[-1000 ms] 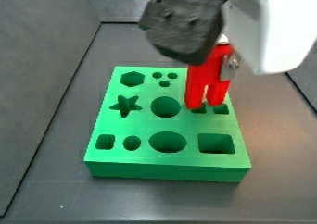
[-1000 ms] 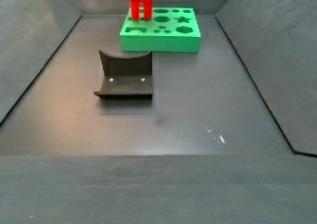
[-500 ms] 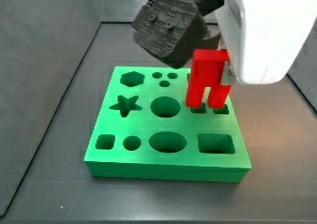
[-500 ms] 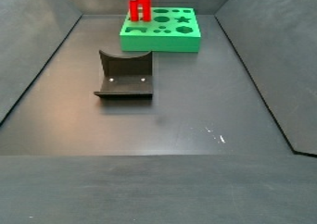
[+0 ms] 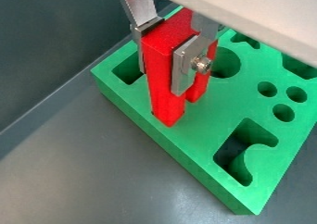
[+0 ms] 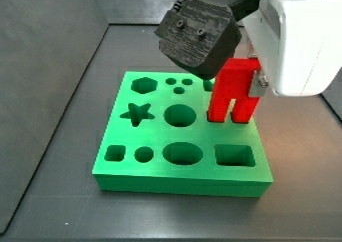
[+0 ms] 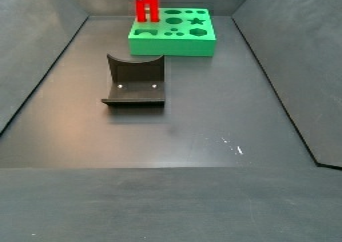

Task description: Insert the double-square object.

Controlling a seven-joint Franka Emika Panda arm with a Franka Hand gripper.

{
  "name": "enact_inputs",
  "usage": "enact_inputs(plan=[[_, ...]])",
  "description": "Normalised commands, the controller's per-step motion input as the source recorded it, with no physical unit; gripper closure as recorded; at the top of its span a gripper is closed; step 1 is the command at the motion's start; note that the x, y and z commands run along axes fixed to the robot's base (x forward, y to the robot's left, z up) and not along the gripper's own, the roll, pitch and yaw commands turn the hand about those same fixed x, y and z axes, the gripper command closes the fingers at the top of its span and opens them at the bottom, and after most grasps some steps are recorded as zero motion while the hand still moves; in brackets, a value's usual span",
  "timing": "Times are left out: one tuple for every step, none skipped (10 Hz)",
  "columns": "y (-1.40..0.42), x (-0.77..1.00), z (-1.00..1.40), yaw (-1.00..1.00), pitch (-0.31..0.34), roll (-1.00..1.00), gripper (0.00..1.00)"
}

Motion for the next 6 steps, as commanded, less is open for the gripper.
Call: enact_inputs(plan=[[0.1, 0.0, -0.6, 0.0, 0.129, -0.08, 1.0], [0.07, 0.0, -0.53, 0.0, 0.069, -0.17, 1.0], [0.0, 0.0, -0.55, 0.0, 0.11, -0.19, 1.0], [0.0, 0.0, -0.48, 0.0, 0.116, -0.18, 1.0], [0.02, 0.0, -0.39, 0.0, 0.107, -0.19, 1.0], [0.0, 0.0, -0.37, 0.0, 0.094, -0.22, 1.0]])
